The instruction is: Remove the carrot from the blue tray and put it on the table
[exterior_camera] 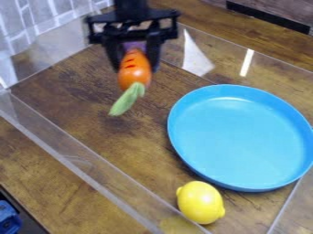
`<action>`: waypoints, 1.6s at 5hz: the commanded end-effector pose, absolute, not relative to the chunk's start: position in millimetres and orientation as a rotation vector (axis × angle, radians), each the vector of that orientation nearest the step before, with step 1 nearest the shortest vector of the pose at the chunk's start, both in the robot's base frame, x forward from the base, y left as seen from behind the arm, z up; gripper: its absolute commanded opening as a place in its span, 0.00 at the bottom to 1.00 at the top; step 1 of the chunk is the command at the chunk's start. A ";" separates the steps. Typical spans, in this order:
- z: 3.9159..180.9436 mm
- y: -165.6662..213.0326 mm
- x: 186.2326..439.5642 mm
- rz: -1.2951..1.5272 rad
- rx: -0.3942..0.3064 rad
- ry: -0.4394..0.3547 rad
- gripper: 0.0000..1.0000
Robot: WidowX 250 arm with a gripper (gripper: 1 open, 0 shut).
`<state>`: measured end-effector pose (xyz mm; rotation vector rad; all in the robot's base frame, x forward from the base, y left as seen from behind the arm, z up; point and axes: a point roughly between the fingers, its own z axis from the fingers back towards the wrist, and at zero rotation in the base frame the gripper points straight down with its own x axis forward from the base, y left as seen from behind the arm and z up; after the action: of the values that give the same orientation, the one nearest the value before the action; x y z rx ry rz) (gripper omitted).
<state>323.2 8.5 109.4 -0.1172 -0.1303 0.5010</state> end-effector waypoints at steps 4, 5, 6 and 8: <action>115.0 21.0 320.4 0.438 -0.132 -0.204 1.00; 111.9 21.5 319.2 0.437 -0.135 -0.197 1.00; 107.9 22.8 318.5 0.438 -0.136 -0.191 1.00; 100.2 26.8 316.9 0.452 -0.137 -0.181 1.00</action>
<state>313.4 22.8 90.2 -0.1328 -0.1476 0.4410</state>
